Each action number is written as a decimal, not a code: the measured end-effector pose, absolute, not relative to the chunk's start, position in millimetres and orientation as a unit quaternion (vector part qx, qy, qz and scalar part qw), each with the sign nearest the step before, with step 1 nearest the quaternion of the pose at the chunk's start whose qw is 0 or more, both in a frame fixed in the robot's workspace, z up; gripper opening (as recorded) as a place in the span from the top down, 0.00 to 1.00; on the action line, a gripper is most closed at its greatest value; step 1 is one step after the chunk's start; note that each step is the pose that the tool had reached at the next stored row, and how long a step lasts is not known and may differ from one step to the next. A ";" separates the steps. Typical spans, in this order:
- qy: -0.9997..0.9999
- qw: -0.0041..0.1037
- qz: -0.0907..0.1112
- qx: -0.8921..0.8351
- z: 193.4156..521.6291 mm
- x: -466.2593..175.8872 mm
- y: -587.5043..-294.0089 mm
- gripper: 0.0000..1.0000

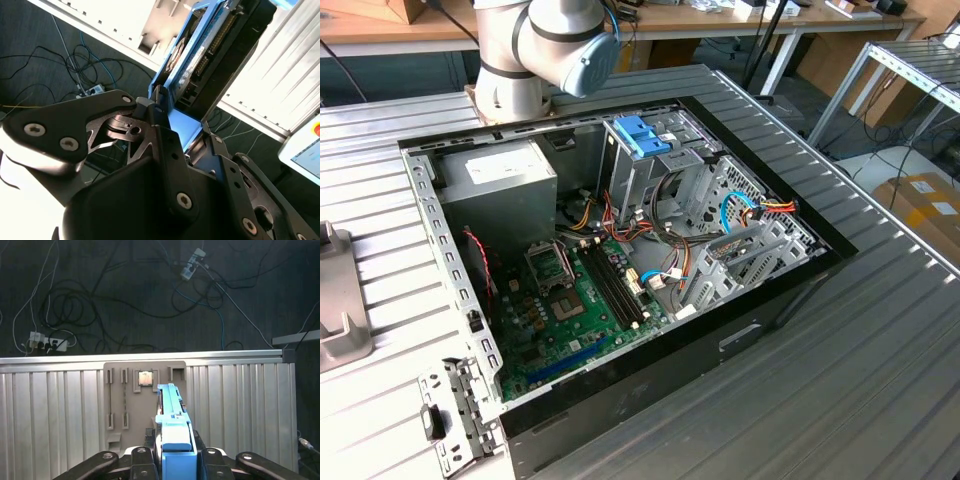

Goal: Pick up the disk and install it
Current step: 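Pick up the disk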

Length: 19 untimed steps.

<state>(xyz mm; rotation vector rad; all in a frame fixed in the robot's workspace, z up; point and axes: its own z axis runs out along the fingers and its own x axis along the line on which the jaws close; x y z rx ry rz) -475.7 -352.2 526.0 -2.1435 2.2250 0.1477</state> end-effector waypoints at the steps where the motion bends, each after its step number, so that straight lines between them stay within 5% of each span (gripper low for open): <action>1: 0.719 0.024 0.048 -0.693 526.1 -474.9 -352.5 0.63; 19: 0.719 0.024 0.048 -0.693 526.0 -466.3 -356.6 0.63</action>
